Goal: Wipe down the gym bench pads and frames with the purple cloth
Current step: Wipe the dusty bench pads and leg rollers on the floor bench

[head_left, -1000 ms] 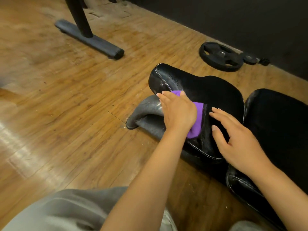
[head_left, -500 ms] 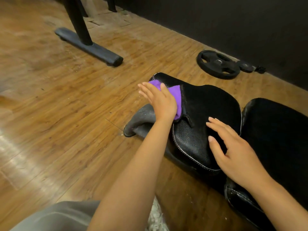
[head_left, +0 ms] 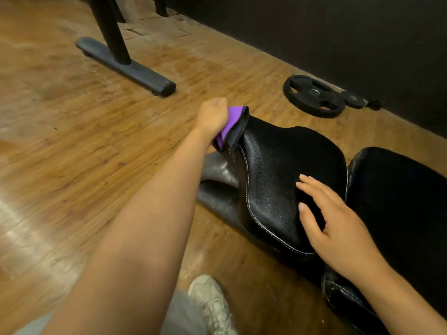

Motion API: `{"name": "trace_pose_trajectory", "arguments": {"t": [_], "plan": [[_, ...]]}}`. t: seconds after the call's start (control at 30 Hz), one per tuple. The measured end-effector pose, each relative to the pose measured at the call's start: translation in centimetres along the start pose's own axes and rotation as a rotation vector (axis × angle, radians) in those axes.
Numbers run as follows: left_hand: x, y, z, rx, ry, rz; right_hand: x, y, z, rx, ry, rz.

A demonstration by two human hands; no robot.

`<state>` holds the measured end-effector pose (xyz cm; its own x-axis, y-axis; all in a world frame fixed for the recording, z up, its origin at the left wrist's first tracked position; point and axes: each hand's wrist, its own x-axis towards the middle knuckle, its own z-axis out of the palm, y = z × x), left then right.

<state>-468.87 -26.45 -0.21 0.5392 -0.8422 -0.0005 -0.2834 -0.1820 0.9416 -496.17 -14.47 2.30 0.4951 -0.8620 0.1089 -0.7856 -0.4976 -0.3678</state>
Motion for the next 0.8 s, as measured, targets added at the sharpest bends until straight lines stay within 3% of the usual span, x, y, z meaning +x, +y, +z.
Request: {"name": "trace_pose_trajectory", "arguments": {"t": [0.13,0.23,0.37,0.67,0.8], "plan": [[-2.6,-1.2,1.5,0.047,0.119,0.114,0.0,0.0,0.1,-0.002,0.012,-0.010],[-7.5,-2.4,3.8,-0.084,0.165,0.231,0.0,0.1,0.2,-0.012,0.012,-0.013],[-9.0,-2.6,4.9,-0.186,0.089,0.193,0.1,0.1,0.2,-0.030,0.012,-0.010],[-4.5,-1.6,3.0,-0.123,0.248,0.149,0.4,0.4,0.1,-0.031,-0.025,-0.020],[-0.7,-0.4,0.0,0.190,0.011,0.130,0.4,0.6,0.3,0.003,0.008,-0.014]]}}
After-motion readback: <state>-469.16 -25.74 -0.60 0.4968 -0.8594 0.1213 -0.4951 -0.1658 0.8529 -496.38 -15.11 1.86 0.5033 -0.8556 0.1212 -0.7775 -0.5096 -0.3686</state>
